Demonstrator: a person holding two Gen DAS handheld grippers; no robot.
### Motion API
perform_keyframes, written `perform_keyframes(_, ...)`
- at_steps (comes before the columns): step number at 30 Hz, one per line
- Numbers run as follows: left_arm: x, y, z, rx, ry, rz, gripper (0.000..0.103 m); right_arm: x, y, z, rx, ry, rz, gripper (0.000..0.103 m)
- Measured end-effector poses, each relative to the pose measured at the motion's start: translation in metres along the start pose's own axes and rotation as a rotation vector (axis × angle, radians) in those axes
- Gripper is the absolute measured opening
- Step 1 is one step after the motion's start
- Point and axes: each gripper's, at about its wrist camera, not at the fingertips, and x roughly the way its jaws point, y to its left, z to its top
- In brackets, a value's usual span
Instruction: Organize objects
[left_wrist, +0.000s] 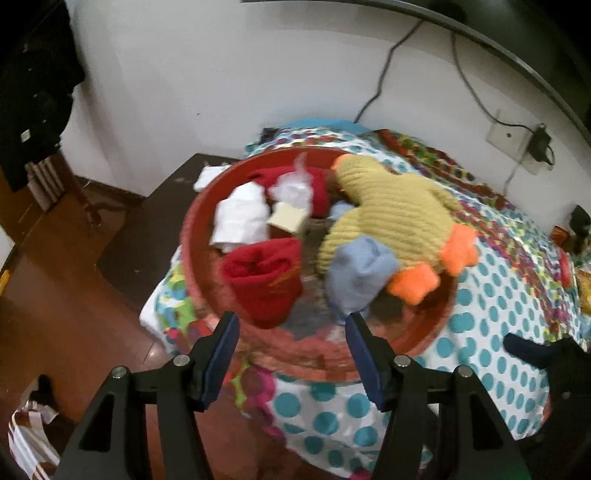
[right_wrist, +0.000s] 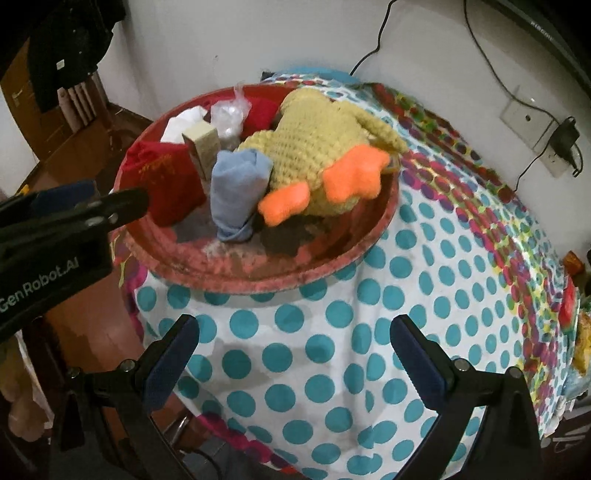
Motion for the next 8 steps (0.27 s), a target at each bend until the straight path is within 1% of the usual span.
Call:
perform_keyframes(3, 0.001, -0.011, 0.002, 0.028, 0.001, 0.004, 0.061, 0.003, -0.002, -0.001, 0.01, 0.011, 0.019, 0.103)
perform_keyframes(8, 0.004, -0.017, 0.001, 0.041, 0.009, 0.009, 0.061, 0.007, -0.005, -0.001, 0.014, 0.02, 0.006, 0.103)
